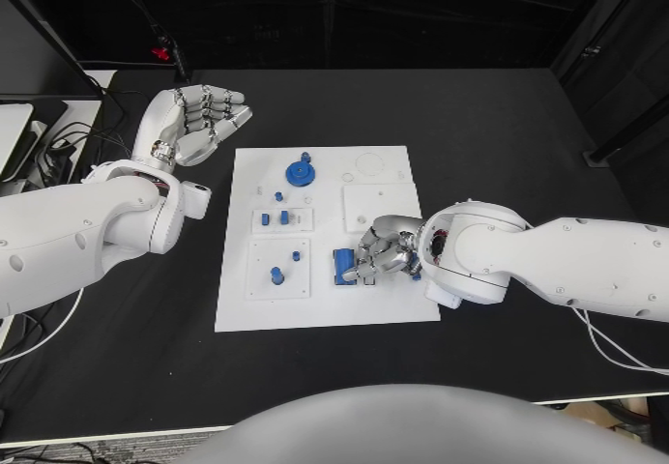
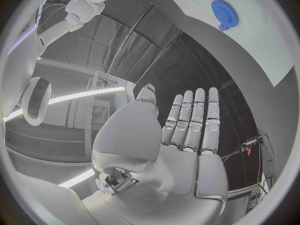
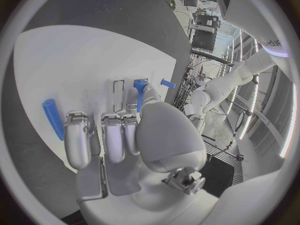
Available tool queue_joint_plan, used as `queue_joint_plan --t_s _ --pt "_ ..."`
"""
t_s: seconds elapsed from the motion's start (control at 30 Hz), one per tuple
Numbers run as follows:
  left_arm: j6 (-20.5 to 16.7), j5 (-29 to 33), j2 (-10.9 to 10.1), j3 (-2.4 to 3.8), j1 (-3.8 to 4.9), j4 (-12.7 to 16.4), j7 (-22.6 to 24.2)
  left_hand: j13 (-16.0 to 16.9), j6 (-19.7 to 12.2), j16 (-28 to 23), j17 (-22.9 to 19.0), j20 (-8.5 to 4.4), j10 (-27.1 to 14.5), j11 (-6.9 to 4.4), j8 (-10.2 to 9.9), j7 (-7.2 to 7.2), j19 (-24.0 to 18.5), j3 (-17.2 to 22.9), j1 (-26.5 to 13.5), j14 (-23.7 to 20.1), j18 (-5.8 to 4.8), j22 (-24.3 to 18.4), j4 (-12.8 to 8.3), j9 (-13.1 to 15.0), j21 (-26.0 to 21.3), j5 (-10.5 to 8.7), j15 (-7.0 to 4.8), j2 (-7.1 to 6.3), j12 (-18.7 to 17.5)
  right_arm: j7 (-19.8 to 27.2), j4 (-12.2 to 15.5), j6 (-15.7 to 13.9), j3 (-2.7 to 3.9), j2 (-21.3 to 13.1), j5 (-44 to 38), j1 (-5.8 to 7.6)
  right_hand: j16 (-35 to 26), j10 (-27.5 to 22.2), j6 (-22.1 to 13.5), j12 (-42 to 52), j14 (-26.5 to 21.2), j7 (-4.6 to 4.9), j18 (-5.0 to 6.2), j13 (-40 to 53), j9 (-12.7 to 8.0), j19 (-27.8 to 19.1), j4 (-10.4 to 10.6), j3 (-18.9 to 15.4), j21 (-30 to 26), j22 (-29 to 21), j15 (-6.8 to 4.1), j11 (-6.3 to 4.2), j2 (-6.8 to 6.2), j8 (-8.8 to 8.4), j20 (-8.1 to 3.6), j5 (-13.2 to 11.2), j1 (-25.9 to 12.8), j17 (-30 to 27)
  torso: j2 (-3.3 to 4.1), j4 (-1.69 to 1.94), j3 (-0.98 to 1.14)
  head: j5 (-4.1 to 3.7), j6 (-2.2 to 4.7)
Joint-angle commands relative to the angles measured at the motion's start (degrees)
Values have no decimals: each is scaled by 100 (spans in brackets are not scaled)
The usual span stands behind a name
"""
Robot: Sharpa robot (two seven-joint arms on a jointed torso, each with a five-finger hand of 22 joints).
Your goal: Assemble the parts on the task board
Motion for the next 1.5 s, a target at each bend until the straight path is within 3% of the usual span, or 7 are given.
queue_joint_plan --t_s 0.03,0.3,0.57,0.73,1.0,1.2,1.5 --pt "41 12 -8 5 8 14 114 -6 -27 26 -5 5 -50 2 27 185 53 -48 -9 -44 60 -5 0 -5 -16 20 -5 48 25 372 133 -588 -7 -149 -52 -10 14 627 -26 -33 596 21 -42 1450 -4 596 135 -97 19 1509 -23 0 77 -70 -45 16 149 1509 5 -8 4 3 0" --pt "45 12 3 5 8 -4 111 -6 -27 26 -5 5 -50 2 27 185 53 -48 -9 -44 60 -5 0 -5 -16 20 -5 48 25 976 711 -1331 -3 -1044 -108 11 14 627 -282 -33 596 182 -42 1450 -28 596 253 -409 19 1509 55 132 -135 -227 8 150 -267 1509 -7 18 -15 -152 0" --pt "48 12 22 5 8 -21 109 -6 -27 26 -5 5 -50 2 27 185 53 -48 -9 -44 60 -5 0 -5 -16 20 -5 48 25 650 892 -888 -10 -1736 -477 11 14 627 -502 -33 596 303 -42 1450 -111 596 253 -589 19 1509 143 245 -250 -383 88 92 -569 1509 7 -26 -5 -388 0" --pt "49 12 26 5 8 -29 109 -6 -27 26 -5 5 -50 2 27 185 53 -48 -9 -44 60 -5 0 -5 -16 20 -5 48 25 293 856 -585 -14 -1940 -593 -1 14 627 -533 -33 596 330 -42 1450 -152 596 263 -601 19 1509 168 272 -244 -427 113 73 -643 1509 -7 -2 0 -540 0" --pt "51 12 22 5 8 -23 107 -6 -27 26 -5 5 -50 2 27 185 53 -48 -9 -44 60 -5 0 -5 -16 20 -5 48 25 -287 739 -160 -70 -1927 -732 -22 14 627 -380 -33 596 303 -42 1450 -215 596 262 -618 19 1509 191 258 -176 -428 151 -124 -795 1509 3 -3 5 -535 0" --pt "53 12 19 5 8 -17 103 -6 -27 26 -5 5 -50 2 27 185 53 -48 -9 -44 60 -5 0 -5 -16 20 -5 48 25 -472 638 4 -174 -1834 -753 -29 14 627 -335 -33 596 293 -42 1450 -237 596 262 -621 19 1509 203 246 -147 -439 160 -131 -841 1509 11 9 2 -495 0" --pt "57 12 6 5 8 -7 100 -6 -27 26 -5 5 -50 2 27 185 53 -48 -9 -44 60 -5 0 -5 -16 20 -5 48 25 -528 516 56 -204 -1643 -789 -31 14 627 -332 -33 596 292 -42 1450 -255 596 257 -614 19 1509 204 247 -126 -461 163 -128 -844 1509 3 -2 4 -470 0"
